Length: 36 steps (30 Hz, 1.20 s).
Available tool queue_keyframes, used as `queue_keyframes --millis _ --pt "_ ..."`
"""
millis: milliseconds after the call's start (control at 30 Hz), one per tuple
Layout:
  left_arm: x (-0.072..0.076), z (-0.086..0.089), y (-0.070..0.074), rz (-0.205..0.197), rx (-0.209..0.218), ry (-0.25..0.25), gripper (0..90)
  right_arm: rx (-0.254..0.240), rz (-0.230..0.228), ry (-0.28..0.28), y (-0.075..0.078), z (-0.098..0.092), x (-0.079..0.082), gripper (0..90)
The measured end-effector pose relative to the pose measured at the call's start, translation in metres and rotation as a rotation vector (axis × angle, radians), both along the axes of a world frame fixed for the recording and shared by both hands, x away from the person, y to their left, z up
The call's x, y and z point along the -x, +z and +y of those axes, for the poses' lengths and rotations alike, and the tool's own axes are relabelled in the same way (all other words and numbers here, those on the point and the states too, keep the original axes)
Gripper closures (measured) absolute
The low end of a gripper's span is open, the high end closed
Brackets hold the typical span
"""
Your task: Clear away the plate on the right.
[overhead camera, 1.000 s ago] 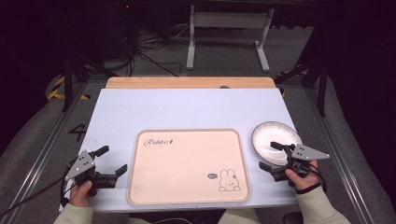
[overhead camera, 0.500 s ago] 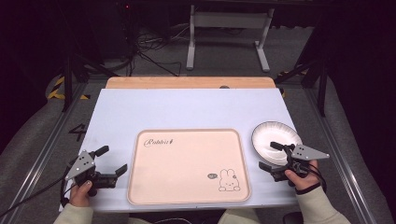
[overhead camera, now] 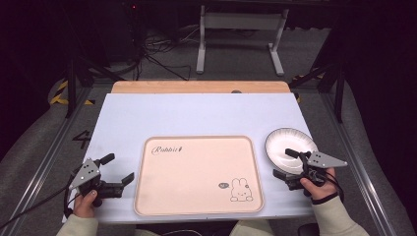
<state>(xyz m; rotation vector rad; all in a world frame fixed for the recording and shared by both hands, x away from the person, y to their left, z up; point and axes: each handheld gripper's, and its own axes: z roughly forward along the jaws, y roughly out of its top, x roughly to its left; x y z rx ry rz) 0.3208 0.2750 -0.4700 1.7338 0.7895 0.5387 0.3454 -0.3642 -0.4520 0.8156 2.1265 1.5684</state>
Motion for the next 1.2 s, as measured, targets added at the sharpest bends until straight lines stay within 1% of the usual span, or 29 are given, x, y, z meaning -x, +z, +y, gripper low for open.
queue_keyframes --millis 100,167,267,433,500,533,600,700,833,967,1200 --pt "0.0 0.0 0.0 0.001 0.0 0.001 0.2 -0.007 -0.009 -0.009 0.003 -0.001 0.0 2.9" --pt "0.0 0.0 0.0 0.005 0.004 0.005 0.2 -0.02 -0.006 -0.017 0.005 -0.002 0.0 2.9" --pt "0.0 0.0 0.0 0.004 0.002 0.006 0.2 -0.021 0.002 -0.032 0.006 -0.004 0.0 2.9" --pt "0.0 0.0 0.0 0.009 0.0 0.005 0.2 -0.005 0.005 -0.054 0.01 -0.006 0.0 2.9" --pt "0.0 0.0 0.0 0.008 0.003 0.007 0.2 0.031 0.013 -0.07 0.011 -0.008 0.0 2.8" --pt "0.0 0.0 0.0 0.008 0.005 0.008 0.2 0.033 0.016 -0.077 0.011 -0.009 -0.001 2.8" --pt "0.0 0.0 0.0 0.005 0.0 0.007 0.2 0.027 0.015 -0.085 0.012 -0.011 -0.001 2.8" --pt "0.0 0.0 0.0 0.01 0.007 0.008 0.2 0.013 0.007 -0.1 0.017 -0.015 -0.001 2.6" --pt "0.0 0.0 0.0 0.011 0.007 0.01 0.2 -0.001 0.01 -0.126 0.021 -0.021 -0.002 2.6" --pt "0.0 0.0 0.0 0.011 0.007 0.011 0.2 -0.006 0.004 -0.145 0.023 -0.026 -0.004 2.5" --pt "0.0 0.0 0.0 0.011 0.007 0.013 0.2 -0.024 0.012 -0.178 0.028 -0.033 -0.007 2.2"
